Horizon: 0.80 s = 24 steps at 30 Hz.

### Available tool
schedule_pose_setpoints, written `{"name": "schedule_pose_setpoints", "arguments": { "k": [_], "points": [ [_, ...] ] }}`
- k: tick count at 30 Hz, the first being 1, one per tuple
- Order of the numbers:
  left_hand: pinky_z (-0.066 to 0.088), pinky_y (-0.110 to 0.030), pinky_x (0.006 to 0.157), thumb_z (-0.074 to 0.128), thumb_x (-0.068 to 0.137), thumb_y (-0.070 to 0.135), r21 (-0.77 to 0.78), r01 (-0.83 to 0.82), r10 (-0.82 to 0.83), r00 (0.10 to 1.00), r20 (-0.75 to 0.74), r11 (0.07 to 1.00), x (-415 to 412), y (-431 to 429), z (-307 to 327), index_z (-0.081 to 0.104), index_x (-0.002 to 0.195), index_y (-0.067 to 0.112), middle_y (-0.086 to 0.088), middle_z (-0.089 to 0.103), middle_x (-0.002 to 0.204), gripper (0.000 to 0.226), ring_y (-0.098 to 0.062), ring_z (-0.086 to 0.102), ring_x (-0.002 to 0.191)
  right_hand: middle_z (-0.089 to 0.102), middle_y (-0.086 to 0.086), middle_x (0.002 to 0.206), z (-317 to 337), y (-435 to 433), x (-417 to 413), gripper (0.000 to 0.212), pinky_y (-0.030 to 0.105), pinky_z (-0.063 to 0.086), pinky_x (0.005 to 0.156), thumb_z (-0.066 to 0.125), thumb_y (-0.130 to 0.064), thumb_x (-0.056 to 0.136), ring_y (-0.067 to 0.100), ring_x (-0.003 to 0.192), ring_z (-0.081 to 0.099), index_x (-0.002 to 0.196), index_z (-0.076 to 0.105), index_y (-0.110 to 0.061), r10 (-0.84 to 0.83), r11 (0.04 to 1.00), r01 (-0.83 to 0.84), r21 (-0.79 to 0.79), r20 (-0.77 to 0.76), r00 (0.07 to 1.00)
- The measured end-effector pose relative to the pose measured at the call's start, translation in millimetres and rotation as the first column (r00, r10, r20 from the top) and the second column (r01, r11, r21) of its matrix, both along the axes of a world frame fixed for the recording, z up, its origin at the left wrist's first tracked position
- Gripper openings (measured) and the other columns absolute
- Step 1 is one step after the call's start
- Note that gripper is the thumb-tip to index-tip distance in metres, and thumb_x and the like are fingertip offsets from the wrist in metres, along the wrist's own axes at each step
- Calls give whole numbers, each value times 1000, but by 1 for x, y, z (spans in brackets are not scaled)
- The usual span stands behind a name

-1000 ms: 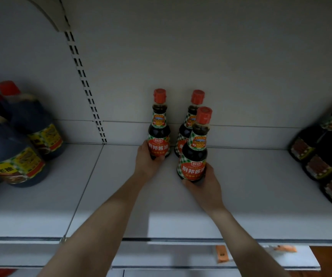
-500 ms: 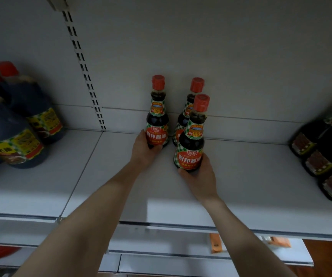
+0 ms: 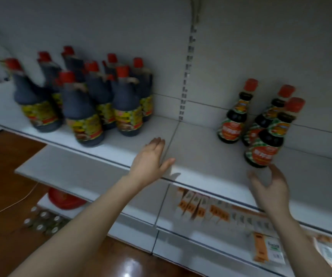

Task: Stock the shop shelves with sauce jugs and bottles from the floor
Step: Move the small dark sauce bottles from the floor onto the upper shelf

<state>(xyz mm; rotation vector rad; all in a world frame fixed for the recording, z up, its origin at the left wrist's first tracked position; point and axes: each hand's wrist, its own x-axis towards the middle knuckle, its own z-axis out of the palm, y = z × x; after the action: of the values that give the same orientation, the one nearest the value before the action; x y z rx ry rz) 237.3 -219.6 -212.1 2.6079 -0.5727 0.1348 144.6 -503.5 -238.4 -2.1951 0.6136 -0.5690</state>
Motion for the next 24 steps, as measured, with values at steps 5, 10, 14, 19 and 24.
{"name": "schedule_pose_setpoints", "arguments": {
  "k": [5, 10, 14, 19, 24],
  "points": [
    [17, -29, 114, 48, 92, 45, 8, -124, 124, 992, -37, 992, -61, 136, -13, 28, 144, 9, -8, 26, 153, 67, -20, 21, 142, 37, 13, 145, -3, 119, -9, 65, 39, 33, 105, 64, -33, 85, 30, 130, 39, 138, 38, -6, 173, 985, -173, -2, -23, 985],
    [22, -31, 113, 49, 90, 49, 120, -305, 315, 946, -74, 945, -122, 269, -39, 29, 144, 10, -9, 29, 152, 70, -22, 27, 140, 48, 19, 133, -23, 251, -19, 62, 41, 35, 104, 66, -29, 83, 33, 124, 45, 134, 42, -3, 369, 928, -373, -21, -93, 925],
    [25, -37, 113, 45, 89, 54, 194, -399, 428, 893, -140, 896, -153, 343, -66, 29, 145, 13, -8, 30, 152, 71, -22, 27, 140, 43, 19, 139, -46, 326, -24, 65, 36, 30, 107, 65, -32, 83, 31, 130, 39, 135, 40, -2, 505, 850, -526, -39, -224, 833],
    [22, -35, 113, 49, 89, 50, 201, -470, 508, 828, -235, 859, -169, 394, -98, 29, 144, 10, -9, 30, 151, 71, -23, 27, 140, 40, 17, 143, -78, 384, -10, 67, 32, 28, 107, 63, -34, 84, 28, 132, 36, 138, 37, -3, 600, 769, -639, 3, -349, 720],
    [12, -32, 116, 45, 91, 52, 261, -466, 531, 785, -317, 845, -151, 440, -126, 22, 146, 9, -9, 22, 154, 74, -19, 17, 144, 40, 17, 143, -114, 436, 26, 66, 31, 27, 108, 64, -32, 85, 28, 133, 36, 137, 37, -1, 633, 736, -672, 78, -429, 644]
  ]
}}
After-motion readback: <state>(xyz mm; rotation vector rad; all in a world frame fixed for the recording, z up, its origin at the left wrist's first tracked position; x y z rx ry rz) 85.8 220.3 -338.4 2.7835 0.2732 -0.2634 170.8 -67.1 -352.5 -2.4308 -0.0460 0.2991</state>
